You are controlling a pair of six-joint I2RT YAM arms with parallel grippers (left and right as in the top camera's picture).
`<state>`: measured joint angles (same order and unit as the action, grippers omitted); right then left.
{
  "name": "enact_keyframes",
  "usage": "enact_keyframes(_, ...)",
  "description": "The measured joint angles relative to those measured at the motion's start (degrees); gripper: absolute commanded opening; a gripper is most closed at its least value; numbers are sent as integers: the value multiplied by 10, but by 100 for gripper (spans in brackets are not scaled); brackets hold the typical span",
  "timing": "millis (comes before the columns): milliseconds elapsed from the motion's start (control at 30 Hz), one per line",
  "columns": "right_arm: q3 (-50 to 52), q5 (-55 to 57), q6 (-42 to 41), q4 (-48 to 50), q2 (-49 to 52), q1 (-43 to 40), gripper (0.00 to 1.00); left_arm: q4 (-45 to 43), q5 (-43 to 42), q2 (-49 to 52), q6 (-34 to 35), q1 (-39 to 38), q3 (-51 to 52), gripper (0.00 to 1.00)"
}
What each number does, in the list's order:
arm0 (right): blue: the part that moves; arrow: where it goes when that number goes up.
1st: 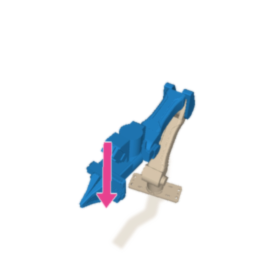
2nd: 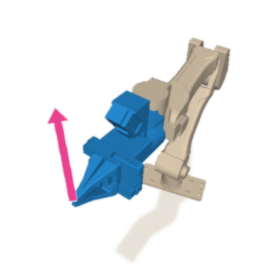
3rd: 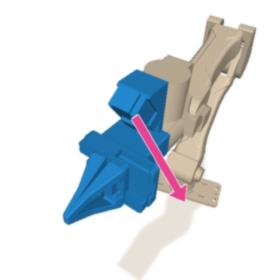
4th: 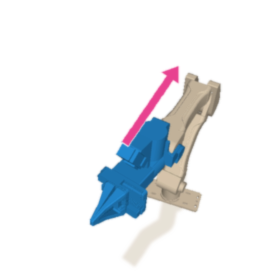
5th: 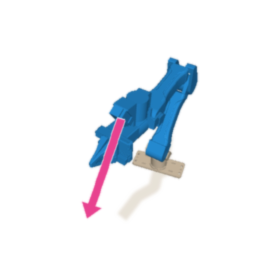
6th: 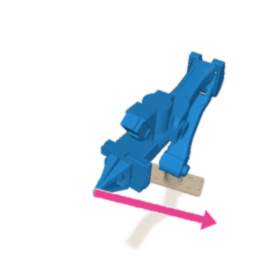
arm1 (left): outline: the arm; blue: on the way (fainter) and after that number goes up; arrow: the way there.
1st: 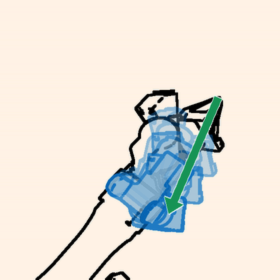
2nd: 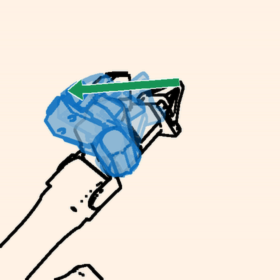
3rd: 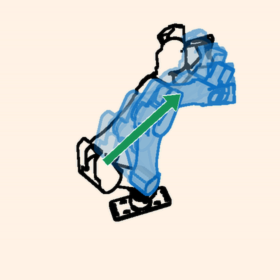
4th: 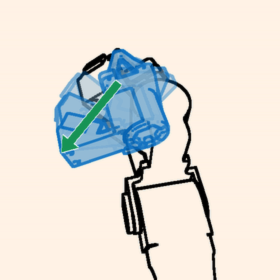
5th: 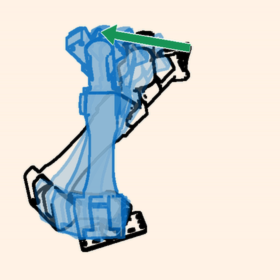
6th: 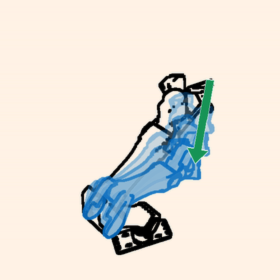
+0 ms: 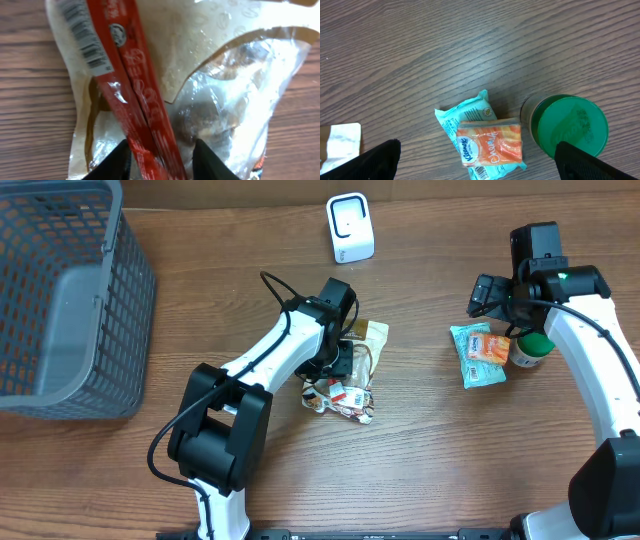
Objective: Scan the item barcode
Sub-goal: 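Lower the bag and red stick onto the table center and release, then retract the left arm back beside the basket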
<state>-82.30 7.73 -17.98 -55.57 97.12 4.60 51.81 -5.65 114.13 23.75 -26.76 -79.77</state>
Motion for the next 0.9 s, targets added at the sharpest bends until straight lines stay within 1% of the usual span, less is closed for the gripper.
enact_keyframes(67,0,0,0,0,0,0,100,5,-4,0,0,-3,-2,37)
enact_keyframes(167,0,0,0,0,0,0,100,36,-9,0,0,-2,-23,41)
enact_keyframes(367,0,0,0,0,0,0,100,113,-10,0,-2,6,-122,46)
enact_keyframes(433,0,0,0,0,0,0,100,138,-10,0,-4,10,-159,49)
enact_keyframes(467,0,0,0,0,0,0,100,149,-10,0,-4,13,-178,51)
enact_keyframes(533,0,0,0,0,0,0,100,165,-10,0,-11,18,-208,67)
enact_keyframes(567,0,0,0,0,0,0,100,170,-10,0,-15,21,-220,84)
enact_keyframes(600,0,0,0,0,0,0,100,177,-10,0,-18,24,-231,98)
enact_keyframes(667,0,0,0,0,0,0,100,185,-11,0,-16,31,-246,100)
enact_keyframes(900,0,0,0,0,0,0,100,193,-12,0,-17,78,-250,100)
